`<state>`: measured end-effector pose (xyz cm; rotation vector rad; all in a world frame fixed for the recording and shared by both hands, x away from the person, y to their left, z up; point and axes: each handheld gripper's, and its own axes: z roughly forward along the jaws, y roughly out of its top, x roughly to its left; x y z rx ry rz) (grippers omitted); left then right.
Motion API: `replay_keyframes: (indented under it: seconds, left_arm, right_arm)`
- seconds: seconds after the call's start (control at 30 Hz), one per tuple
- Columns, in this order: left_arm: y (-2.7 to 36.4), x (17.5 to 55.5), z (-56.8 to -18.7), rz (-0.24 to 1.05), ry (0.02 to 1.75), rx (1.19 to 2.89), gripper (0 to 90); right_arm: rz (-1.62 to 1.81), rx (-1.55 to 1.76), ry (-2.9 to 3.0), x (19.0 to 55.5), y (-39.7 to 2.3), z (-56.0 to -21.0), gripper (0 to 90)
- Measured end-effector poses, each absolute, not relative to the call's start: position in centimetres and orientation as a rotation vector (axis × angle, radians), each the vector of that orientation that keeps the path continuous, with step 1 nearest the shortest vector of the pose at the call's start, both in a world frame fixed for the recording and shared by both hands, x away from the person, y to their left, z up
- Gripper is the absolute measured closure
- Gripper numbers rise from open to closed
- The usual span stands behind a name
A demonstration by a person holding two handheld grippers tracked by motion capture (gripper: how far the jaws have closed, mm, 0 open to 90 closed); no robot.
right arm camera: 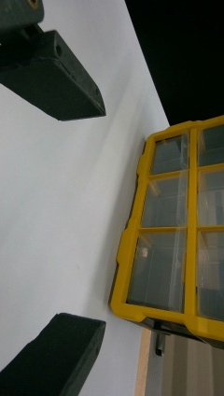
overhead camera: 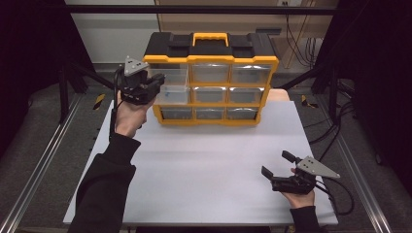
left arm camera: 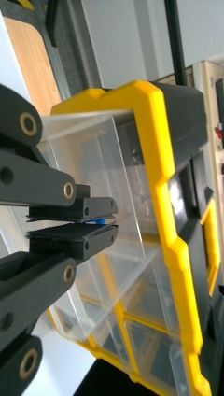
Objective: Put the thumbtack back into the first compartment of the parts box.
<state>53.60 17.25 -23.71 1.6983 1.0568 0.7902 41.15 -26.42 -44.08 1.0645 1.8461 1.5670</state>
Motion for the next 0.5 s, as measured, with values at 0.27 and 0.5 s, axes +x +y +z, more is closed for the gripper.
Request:
replay_keyframes:
  seconds: [0.27,0.5]
  left_arm:
    - [17.9,53.3,-23.4,0.778,1.035,1.685,65.7]
    - [19.1,51.5,-23.5,0.742,0.981,1.633,42.8]
  right_arm:
    - [1.568,1.062,1.847,41.2,-26.4,-44.1,1.5]
    - [1.568,1.061,1.844,41.2,-26.4,-44.1,1.4]
